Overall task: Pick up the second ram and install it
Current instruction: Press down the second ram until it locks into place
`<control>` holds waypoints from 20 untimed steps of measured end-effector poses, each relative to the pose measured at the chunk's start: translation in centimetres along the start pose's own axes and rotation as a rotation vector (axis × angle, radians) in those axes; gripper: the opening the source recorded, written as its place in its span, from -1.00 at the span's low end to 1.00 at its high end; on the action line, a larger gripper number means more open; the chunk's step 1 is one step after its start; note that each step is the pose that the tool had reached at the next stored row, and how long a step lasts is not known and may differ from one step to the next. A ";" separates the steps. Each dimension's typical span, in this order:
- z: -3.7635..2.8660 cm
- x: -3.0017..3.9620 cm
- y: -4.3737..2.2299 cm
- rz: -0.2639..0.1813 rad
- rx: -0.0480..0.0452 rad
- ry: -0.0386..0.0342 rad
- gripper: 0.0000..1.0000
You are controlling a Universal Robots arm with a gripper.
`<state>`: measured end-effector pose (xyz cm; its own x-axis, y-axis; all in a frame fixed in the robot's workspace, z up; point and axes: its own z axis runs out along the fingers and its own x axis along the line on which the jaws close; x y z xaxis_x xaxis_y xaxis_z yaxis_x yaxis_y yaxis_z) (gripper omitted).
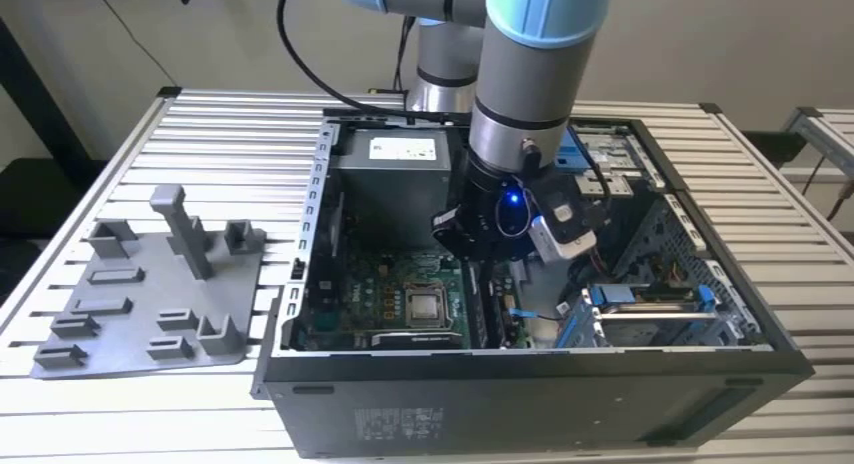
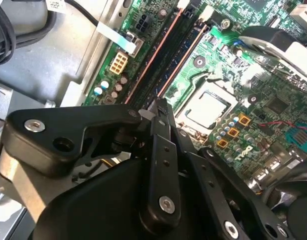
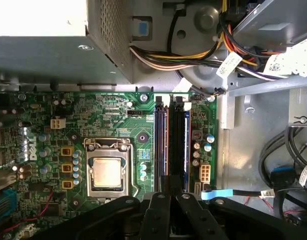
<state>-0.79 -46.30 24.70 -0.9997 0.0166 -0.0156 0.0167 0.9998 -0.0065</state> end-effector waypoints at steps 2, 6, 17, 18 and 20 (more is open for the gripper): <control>-0.01 0.00 0.00 0.000 0.0000 0.0000 -0.79; -0.04 0.00 0.00 0.000 0.0000 0.0000 -0.79; -0.06 0.00 0.00 -0.106 -0.0017 -0.0006 -0.79; -0.06 0.00 0.00 -0.123 -0.0020 -0.0007 -0.79; -0.06 0.00 0.00 -0.152 -0.0025 -0.0010 -0.79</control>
<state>-0.80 -46.29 24.76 -0.9907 -0.1354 -0.0156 -0.1353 0.9908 -0.0064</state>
